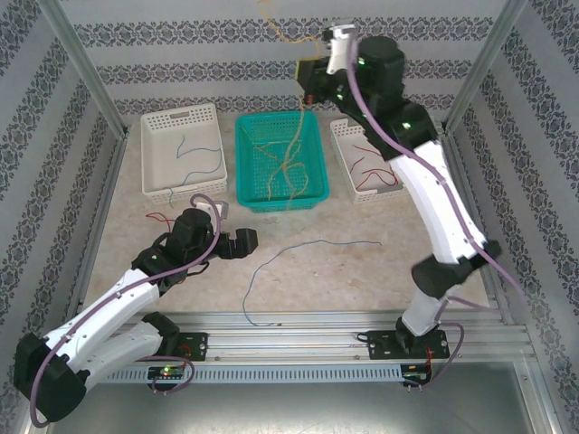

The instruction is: Untangle the cables

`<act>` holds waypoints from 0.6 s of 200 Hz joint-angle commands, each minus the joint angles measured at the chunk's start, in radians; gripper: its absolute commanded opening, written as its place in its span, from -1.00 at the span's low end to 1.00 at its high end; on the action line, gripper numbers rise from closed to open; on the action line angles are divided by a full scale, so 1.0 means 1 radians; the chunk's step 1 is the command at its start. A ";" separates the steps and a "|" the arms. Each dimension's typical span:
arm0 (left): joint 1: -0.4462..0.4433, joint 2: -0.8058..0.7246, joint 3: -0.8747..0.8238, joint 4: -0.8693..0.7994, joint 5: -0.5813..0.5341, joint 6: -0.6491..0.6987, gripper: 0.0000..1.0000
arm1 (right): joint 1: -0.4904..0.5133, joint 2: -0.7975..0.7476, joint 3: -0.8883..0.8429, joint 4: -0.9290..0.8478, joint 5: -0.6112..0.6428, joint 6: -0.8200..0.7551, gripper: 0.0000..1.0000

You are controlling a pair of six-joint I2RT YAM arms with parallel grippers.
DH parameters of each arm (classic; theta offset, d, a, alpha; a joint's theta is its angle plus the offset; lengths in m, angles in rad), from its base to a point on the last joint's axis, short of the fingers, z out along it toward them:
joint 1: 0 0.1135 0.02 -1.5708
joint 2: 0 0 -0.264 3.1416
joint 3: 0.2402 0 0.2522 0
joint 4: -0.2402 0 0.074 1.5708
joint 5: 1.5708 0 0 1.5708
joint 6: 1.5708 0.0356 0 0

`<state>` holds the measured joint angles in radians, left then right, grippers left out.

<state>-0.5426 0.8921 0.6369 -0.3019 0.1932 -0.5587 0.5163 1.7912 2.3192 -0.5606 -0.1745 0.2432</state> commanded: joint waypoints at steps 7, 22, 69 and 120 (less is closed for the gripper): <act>-0.028 -0.016 -0.033 0.018 -0.015 -0.009 1.00 | -0.010 0.150 0.174 -0.090 -0.067 0.005 -1.00; -0.037 -0.025 -0.045 0.017 -0.022 -0.010 1.00 | -0.012 0.210 0.195 -0.089 -0.065 0.006 -1.00; -0.048 -0.056 -0.082 0.011 -0.038 -0.012 1.00 | -0.046 0.297 0.470 -0.069 -0.076 0.070 -1.00; -0.057 -0.048 -0.121 0.043 -0.041 -0.031 1.00 | -0.115 0.296 0.443 0.069 -0.172 0.203 -1.00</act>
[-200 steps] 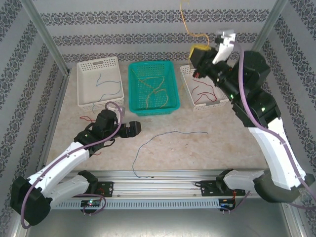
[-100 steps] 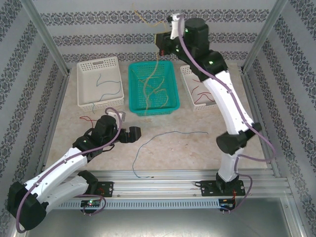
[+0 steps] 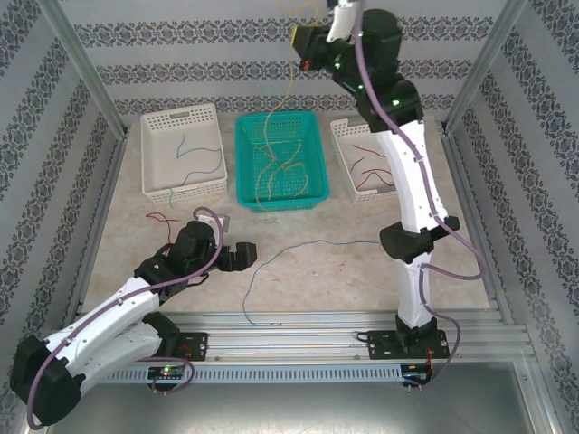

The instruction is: Untangle the cables

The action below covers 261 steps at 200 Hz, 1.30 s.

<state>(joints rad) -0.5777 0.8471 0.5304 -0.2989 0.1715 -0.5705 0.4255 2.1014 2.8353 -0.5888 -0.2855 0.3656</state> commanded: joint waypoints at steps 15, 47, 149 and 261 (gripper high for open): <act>-0.025 0.002 -0.016 0.043 -0.025 -0.019 1.00 | -0.033 0.013 -0.061 0.092 -0.089 0.088 -1.00; -0.032 0.019 -0.018 0.065 -0.027 -0.026 1.00 | -0.027 0.083 -0.072 0.030 -0.118 0.058 -1.00; -0.076 0.101 -0.014 0.084 -0.048 -0.025 1.00 | 0.040 -0.059 -0.893 0.247 0.056 -0.049 -1.00; -0.122 0.217 0.023 0.085 -0.082 -0.009 1.00 | 0.052 -0.153 -0.984 0.084 0.199 -0.012 -0.03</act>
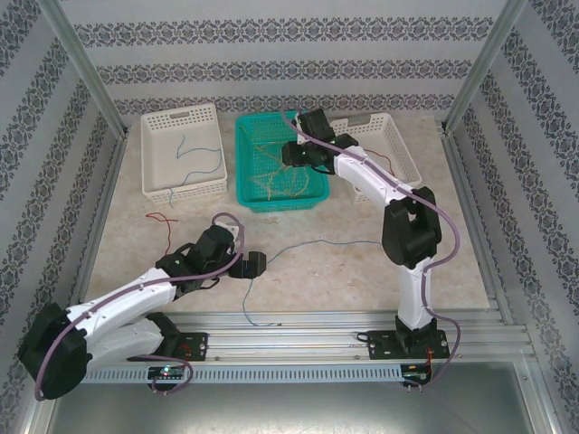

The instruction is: Untangle the cables

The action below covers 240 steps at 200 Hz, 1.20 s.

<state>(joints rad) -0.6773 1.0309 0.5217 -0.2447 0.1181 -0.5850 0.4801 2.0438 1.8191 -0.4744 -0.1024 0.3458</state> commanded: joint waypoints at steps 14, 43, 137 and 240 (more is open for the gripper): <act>-0.025 0.065 0.050 0.028 -0.037 0.022 0.99 | -0.003 -0.127 0.046 -0.045 0.006 0.012 0.05; -0.032 0.142 0.099 0.031 -0.039 0.057 1.00 | -0.003 -0.219 0.035 -0.062 -0.013 0.021 0.13; -0.107 0.623 0.404 0.107 0.007 0.182 0.99 | 0.009 -0.763 -0.413 0.050 0.015 0.016 0.24; -0.107 0.841 0.558 0.059 0.006 0.273 -0.46 | 0.023 -1.210 -0.678 -0.076 0.024 0.022 0.27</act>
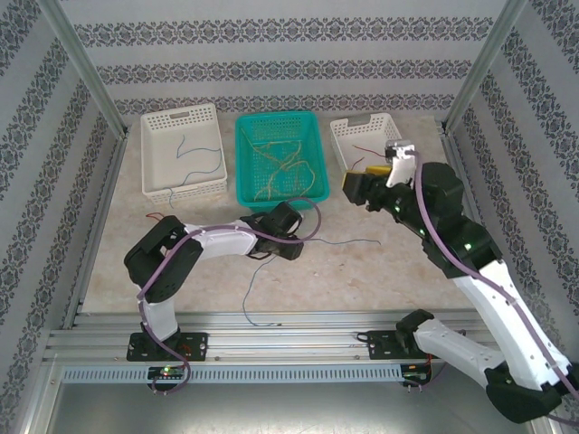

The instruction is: Untangle the cables

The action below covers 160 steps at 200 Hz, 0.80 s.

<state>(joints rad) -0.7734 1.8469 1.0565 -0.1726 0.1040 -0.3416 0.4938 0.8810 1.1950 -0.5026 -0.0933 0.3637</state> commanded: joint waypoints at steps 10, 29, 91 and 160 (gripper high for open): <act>-0.010 0.024 0.030 -0.020 0.025 0.034 -0.68 | 0.011 -0.068 -0.071 -0.057 0.012 0.009 0.27; -0.010 -0.017 0.038 -0.040 0.041 0.033 -1.00 | 0.012 -0.099 -0.094 -0.072 0.010 0.012 0.27; 0.007 -0.462 0.159 -0.345 0.024 0.059 -1.00 | 0.014 -0.203 -0.190 -0.050 -0.024 0.022 0.30; 0.267 -0.658 0.580 -0.546 -0.088 0.190 -1.00 | 0.018 -0.189 -0.233 0.006 -0.077 0.040 0.30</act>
<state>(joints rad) -0.5999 1.1599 1.5265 -0.6064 0.0547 -0.2340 0.4957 0.6834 0.9779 -0.5476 -0.1326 0.3832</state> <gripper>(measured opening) 0.048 0.651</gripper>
